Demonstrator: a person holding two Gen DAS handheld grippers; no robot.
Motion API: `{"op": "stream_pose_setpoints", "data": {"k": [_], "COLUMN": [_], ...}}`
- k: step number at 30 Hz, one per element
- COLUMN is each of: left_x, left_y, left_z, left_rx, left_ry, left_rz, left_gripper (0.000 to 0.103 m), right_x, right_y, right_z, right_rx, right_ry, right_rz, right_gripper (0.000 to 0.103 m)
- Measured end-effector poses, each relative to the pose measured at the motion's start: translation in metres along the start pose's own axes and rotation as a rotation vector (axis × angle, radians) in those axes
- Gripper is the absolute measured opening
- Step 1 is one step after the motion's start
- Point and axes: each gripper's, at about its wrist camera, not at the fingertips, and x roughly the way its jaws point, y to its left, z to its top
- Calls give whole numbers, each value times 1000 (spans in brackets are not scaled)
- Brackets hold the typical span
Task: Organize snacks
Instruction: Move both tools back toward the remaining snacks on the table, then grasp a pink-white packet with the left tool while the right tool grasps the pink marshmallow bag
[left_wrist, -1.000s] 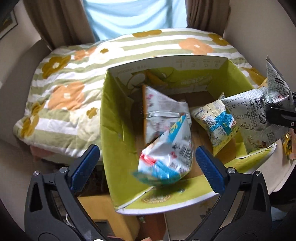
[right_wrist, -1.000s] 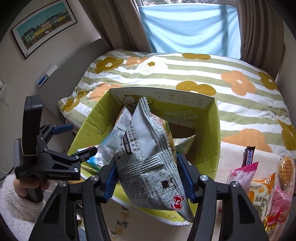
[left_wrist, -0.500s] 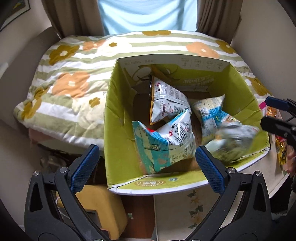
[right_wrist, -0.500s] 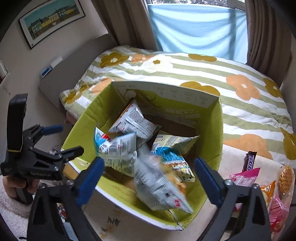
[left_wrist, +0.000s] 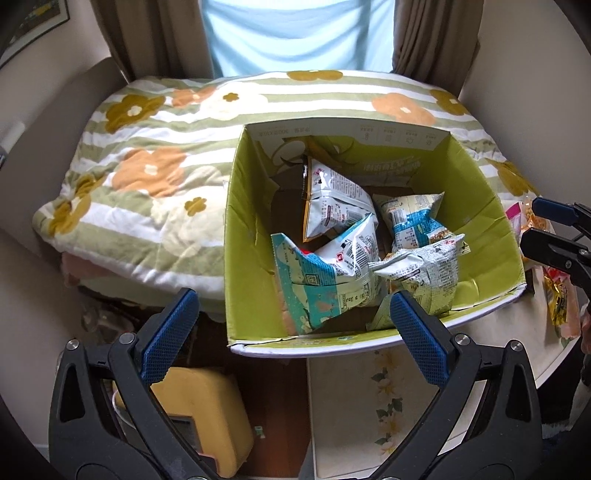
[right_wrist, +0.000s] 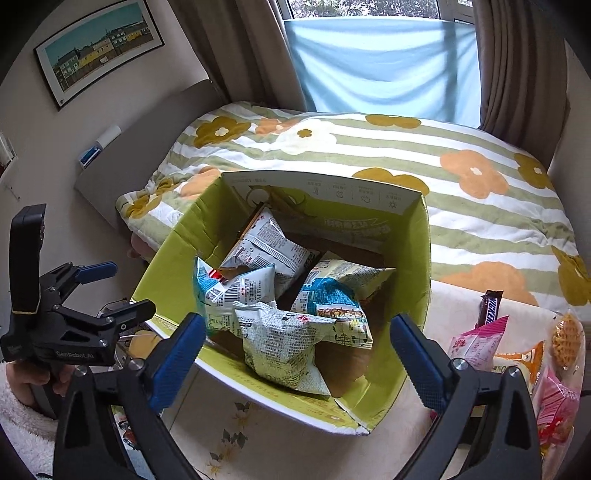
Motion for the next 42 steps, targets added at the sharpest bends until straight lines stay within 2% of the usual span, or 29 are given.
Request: {"op": "stream_pose_setpoints", "data": {"k": [9,18,26,35,38,42], "left_x": [-24,-45,-54,-28,-11,10], "left_y": [-16,-76,-170,-283,-314,-336], "left_z": [18,29,29,25,25,23], "left_rx": [41,99,124,92,68,72], "left_ry": [-81,-134,-155,-102,-76,-38], "left_rz": [-89,-170,-190,-216,-199,-156], "left_gripper": [102,102,102,102,102,102], "right_x": [-38,-94,-147,-180,-182,-181], "right_y": [9,-24,-106,-196,-222,-254], "right_z": [-2,-17,-46,-86,-98,-116], "right_rx": [36,103,181,184,191,202], "right_ry": [-77,-154,-215,-179,-153,-127], "right_rz": [-73,-199,-257,-308,-304,-316], "right_gripper": [99,99,99,99,99,99]}}
